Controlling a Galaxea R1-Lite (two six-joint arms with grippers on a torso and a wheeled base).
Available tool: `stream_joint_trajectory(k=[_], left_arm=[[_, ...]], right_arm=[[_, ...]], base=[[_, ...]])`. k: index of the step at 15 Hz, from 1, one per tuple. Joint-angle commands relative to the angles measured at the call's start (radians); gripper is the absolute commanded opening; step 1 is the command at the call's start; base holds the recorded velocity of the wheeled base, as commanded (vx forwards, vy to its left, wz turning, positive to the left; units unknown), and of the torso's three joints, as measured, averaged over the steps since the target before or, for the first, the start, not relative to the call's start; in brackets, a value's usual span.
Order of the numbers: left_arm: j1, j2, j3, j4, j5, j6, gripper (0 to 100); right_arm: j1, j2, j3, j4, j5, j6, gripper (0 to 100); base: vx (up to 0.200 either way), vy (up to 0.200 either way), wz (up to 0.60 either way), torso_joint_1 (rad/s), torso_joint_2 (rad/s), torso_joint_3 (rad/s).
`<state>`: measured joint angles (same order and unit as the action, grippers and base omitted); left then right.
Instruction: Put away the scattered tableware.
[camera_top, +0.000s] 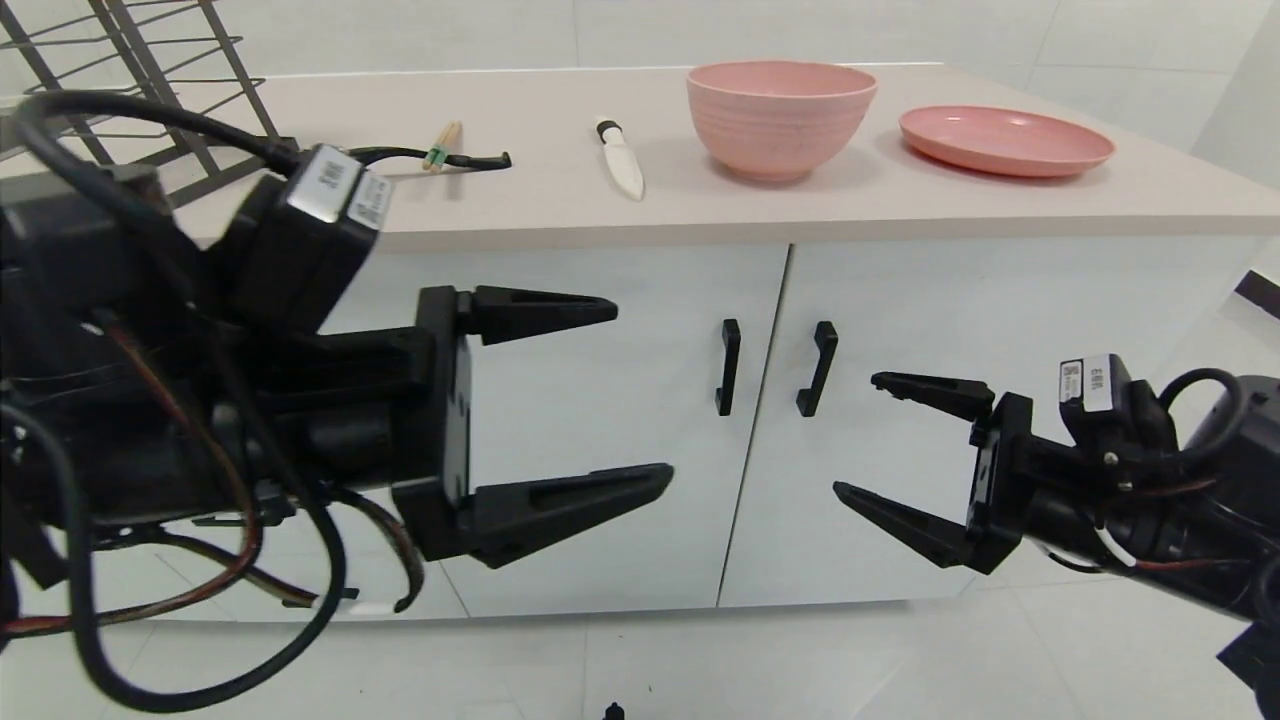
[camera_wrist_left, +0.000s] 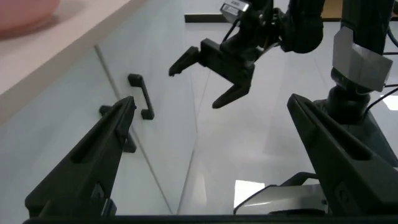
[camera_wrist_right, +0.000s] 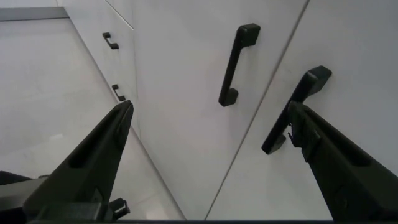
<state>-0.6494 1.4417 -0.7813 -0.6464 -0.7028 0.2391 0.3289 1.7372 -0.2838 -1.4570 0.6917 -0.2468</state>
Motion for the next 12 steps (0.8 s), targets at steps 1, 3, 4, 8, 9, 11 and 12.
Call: stream_joint_trajectory(k=[1, 3, 4, 8, 9, 11, 12], left_arm=[[-0.062, 0.126, -0.023, -0.053, 0.008, -0.008, 100], [-0.082, 0.19, -0.03, -0.105, 0.008, -0.015, 100], [-0.085, 0.23, -0.032, -0.142, 0.008, -0.024, 100], [-0.121, 0.273, -0.021, -0.205, 0.011, -0.164, 100], [-0.124, 0.279, -0.023, -0.217, 0.011, -0.172, 100], [-0.124, 0.324, -0.03, -0.299, 0.014, -0.17, 100], [-0.124, 0.345, -0.032, -0.334, 0.016, -0.17, 100]], right_arm=[[-0.028, 0.025, -0.015, 0.0, 0.0, 0.0, 100], [-0.059, 0.059, -0.044, -0.002, 0.0, 0.001, 100], [-0.074, 0.085, -0.058, -0.002, 0.0, 0.0, 100], [-0.074, 0.104, -0.074, -0.002, 0.0, 0.0, 100], [-0.076, 0.11, -0.09, -0.002, 0.0, 0.0, 100], [-0.076, 0.142, -0.141, -0.002, 0.0, 0.001, 100], [-0.073, 0.151, -0.152, -0.002, 0.0, 0.001, 100]], base=[[0.0, 0.0, 0.0, 0.0, 0.0, 0.0], [0.0, 0.0, 0.0, 0.0, 0.0, 0.0], [0.0, 0.0, 0.0, 0.0, 0.0, 0.0], [-0.1, 0.0, 0.0, 0.001, 0.0, 0.002], [-0.2, 0.0, 0.0, 0.002, 0.0, 0.007], [0.0, 0.0, 0.0, 0.0, 0.0, 0.0], [0.0, 0.0, 0.0, 0.0, 0.0, 0.0]])
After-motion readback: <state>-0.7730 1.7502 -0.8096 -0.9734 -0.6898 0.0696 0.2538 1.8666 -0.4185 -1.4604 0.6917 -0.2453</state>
